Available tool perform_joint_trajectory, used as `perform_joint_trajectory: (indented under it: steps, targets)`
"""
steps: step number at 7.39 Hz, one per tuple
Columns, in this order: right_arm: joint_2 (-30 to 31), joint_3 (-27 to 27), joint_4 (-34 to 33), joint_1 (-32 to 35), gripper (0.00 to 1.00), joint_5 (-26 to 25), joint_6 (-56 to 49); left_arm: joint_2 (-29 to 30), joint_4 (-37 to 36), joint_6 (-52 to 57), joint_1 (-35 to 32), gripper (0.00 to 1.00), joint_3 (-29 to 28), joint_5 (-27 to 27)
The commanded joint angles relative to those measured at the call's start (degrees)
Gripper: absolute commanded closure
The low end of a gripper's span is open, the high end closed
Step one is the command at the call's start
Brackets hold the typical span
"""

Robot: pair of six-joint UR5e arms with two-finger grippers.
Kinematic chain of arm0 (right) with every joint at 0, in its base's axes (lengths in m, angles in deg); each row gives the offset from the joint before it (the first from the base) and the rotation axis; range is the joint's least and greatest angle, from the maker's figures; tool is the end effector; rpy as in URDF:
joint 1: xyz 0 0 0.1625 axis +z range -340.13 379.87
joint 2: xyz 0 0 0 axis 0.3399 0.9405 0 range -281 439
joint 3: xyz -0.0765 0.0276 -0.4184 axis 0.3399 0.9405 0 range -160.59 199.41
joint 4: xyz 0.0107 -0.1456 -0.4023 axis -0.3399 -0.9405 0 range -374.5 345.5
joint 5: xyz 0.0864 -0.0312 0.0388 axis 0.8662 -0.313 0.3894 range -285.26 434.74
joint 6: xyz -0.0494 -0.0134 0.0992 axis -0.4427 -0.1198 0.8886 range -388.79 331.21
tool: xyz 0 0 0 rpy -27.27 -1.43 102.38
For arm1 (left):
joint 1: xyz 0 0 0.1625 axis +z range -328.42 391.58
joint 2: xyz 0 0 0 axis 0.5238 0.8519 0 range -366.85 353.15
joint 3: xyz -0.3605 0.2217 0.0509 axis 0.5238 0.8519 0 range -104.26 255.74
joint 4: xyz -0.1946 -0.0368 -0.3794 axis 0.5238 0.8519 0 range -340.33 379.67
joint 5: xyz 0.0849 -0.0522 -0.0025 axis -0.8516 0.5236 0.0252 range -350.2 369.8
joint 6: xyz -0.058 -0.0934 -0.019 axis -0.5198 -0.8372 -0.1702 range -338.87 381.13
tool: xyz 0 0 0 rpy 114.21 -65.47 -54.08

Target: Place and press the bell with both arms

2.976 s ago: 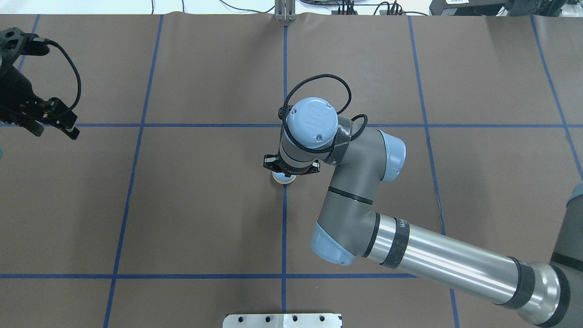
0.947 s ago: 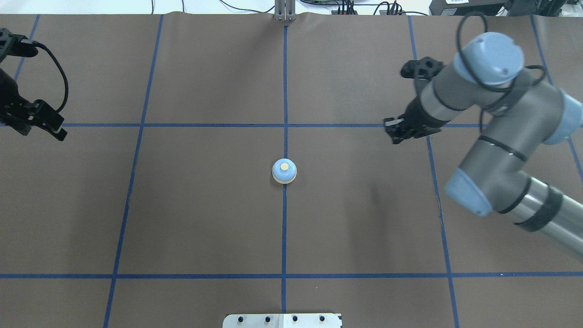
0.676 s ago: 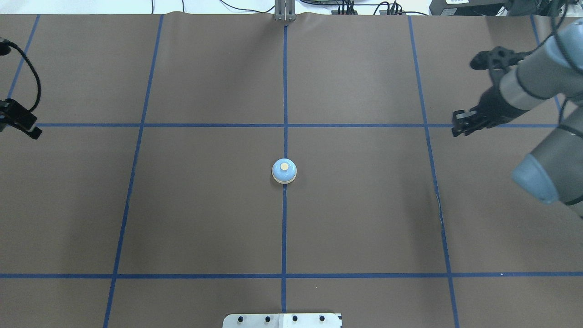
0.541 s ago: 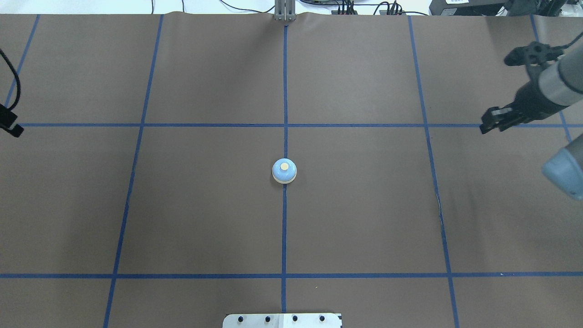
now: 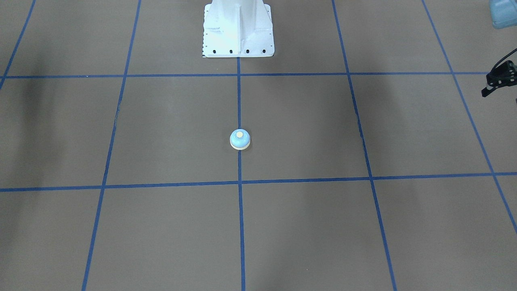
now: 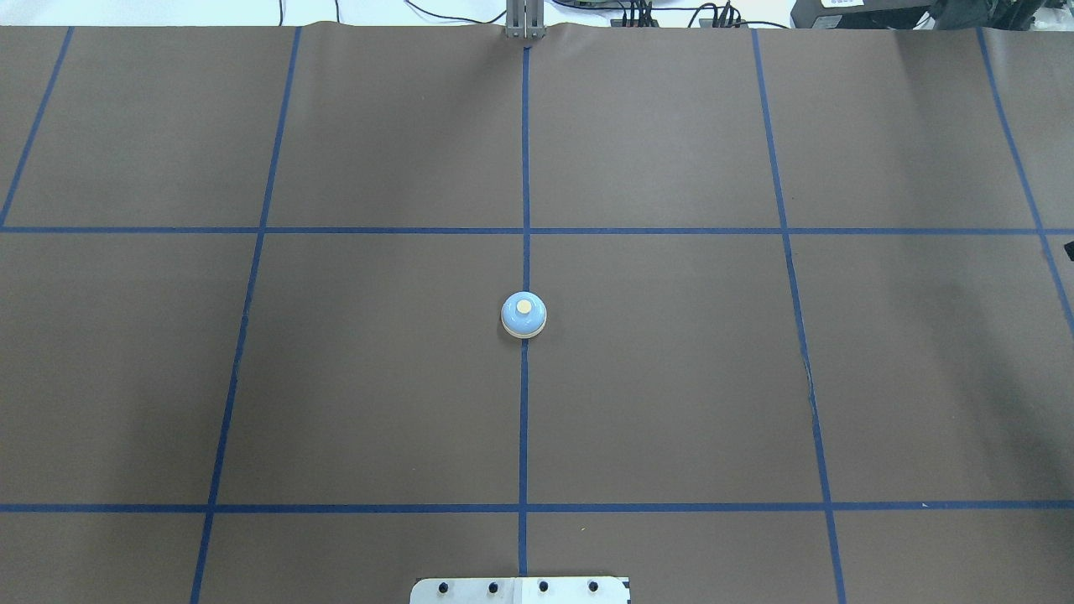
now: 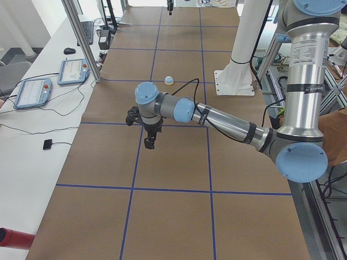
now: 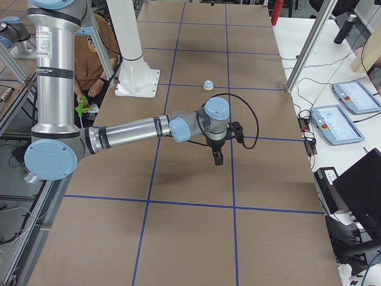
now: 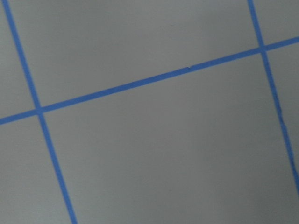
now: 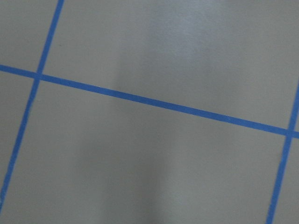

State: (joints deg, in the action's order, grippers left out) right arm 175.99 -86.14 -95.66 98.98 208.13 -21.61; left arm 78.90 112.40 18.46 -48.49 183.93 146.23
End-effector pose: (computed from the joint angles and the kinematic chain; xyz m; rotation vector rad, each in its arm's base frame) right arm -0.0331 -0.4720 0.5725 0.1676 -0.7881 -0.1763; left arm 0.0312 -0.4826 0.5347 0.1853 0.8313 0.2367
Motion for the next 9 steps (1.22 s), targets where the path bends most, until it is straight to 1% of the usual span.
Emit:
perform_joint_trajectory:
  steps: [1, 3, 4, 5, 6, 8, 9]
  targets:
    - [3.11, -0.01, 0.12, 4.54, 0.00, 0.03, -2.52, -4.00, 4.65, -2.23, -3.05, 0.01, -0.44, 0.15]
    - [2.16, 0.25, -0.23, 5.61, 0.00, -0.75, -2.61, -5.85, 4.92, -3.30, -3.33, 0.01, -0.45, 0.33]
    - [2.07, 1.47, -0.14, 6.05, 0.00, -0.41, -2.70, -5.95, 4.92, -4.87, -3.51, 0.01, 0.52, 0.42]
    - [2.06, 1.31, -0.14, 7.62, 0.00, -0.06, -2.70, -6.21, 5.01, -4.80, -3.94, 0.01, 0.79, 0.33]
    - [1.98, 2.18, -0.14, 7.89, 0.00, -0.58, -2.70, -6.30, 5.88, -4.88, -4.12, 0.01, 0.88, 0.33]
    - [2.33, 3.24, 0.30, 7.90, 0.00, -0.32, -2.96, -11.29, 9.64, -4.18, -4.65, 0.01, 3.68, 0.33]
    - [3.29, 2.90, 0.39, 7.98, 0.00, -0.32, -2.96, -11.31, 9.75, -4.18, -4.56, 0.01, 3.26, -0.28]
